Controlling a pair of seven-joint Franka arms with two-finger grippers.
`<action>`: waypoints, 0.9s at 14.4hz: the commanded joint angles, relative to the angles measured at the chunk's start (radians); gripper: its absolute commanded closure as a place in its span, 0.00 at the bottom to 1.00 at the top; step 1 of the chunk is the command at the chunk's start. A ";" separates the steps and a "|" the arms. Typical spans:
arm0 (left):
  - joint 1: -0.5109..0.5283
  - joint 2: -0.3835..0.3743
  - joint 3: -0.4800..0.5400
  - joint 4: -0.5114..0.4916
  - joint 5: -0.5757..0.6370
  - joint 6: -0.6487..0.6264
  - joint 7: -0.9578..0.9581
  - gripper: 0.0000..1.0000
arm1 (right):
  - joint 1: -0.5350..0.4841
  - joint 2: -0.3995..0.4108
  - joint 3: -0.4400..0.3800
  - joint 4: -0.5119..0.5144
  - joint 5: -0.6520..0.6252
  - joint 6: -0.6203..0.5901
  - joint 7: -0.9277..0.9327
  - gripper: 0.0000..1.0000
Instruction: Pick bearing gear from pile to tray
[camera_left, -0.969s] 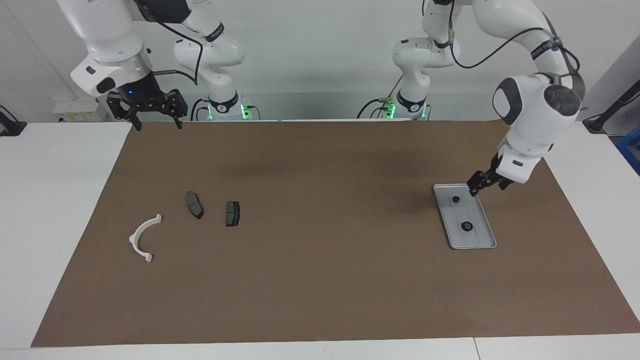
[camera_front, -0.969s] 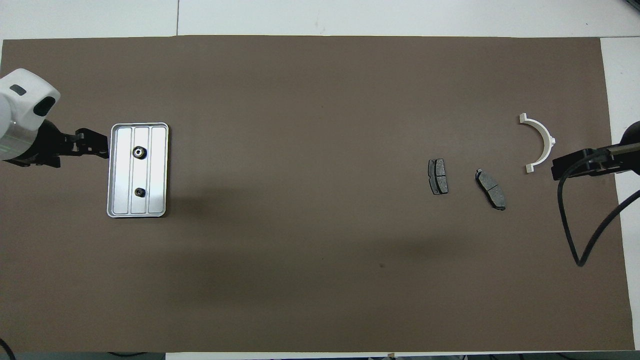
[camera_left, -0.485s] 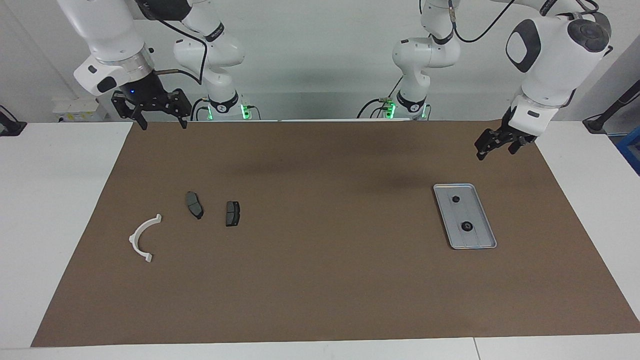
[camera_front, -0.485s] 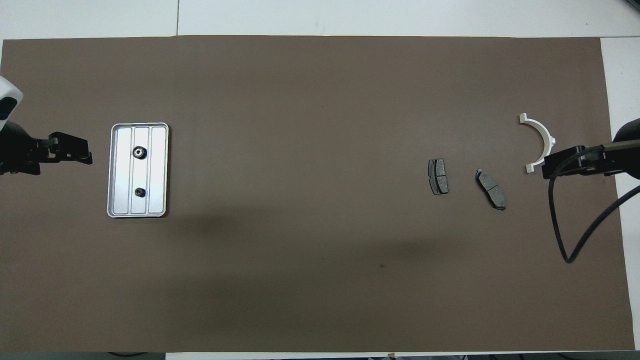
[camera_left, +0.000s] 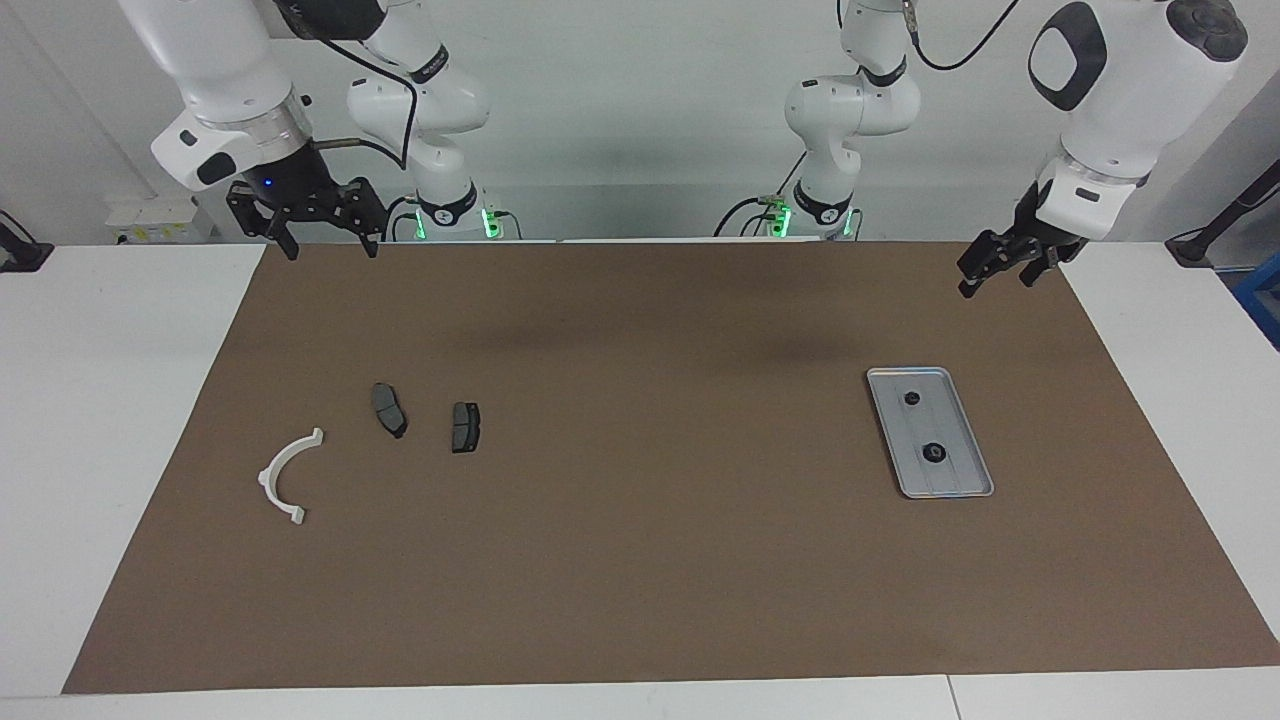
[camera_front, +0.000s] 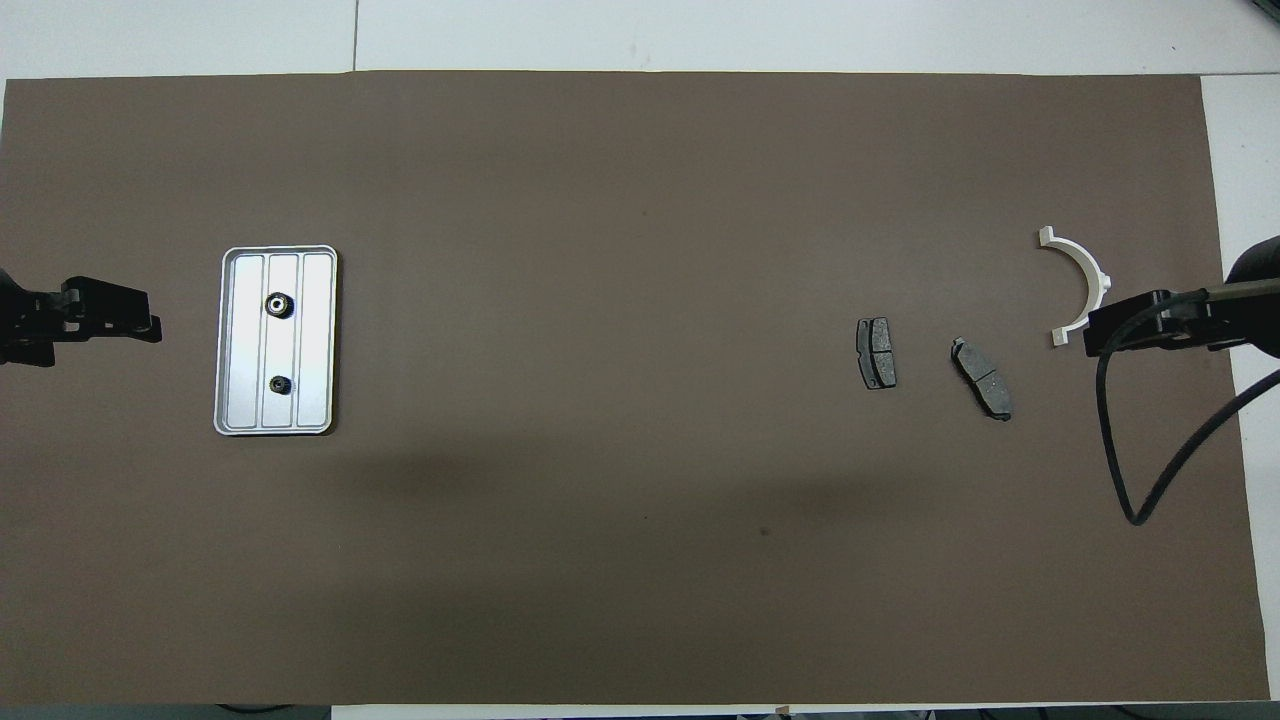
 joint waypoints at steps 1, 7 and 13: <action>0.007 -0.016 -0.043 0.021 0.014 -0.030 0.010 0.00 | -0.003 -0.021 0.000 -0.023 0.022 0.021 0.012 0.00; 0.011 -0.019 -0.055 0.056 0.026 -0.072 0.013 0.00 | -0.001 -0.023 0.002 -0.011 0.011 0.038 0.012 0.00; 0.013 -0.019 -0.054 0.053 0.026 -0.069 0.015 0.00 | -0.001 -0.024 0.002 -0.011 0.013 0.038 0.012 0.00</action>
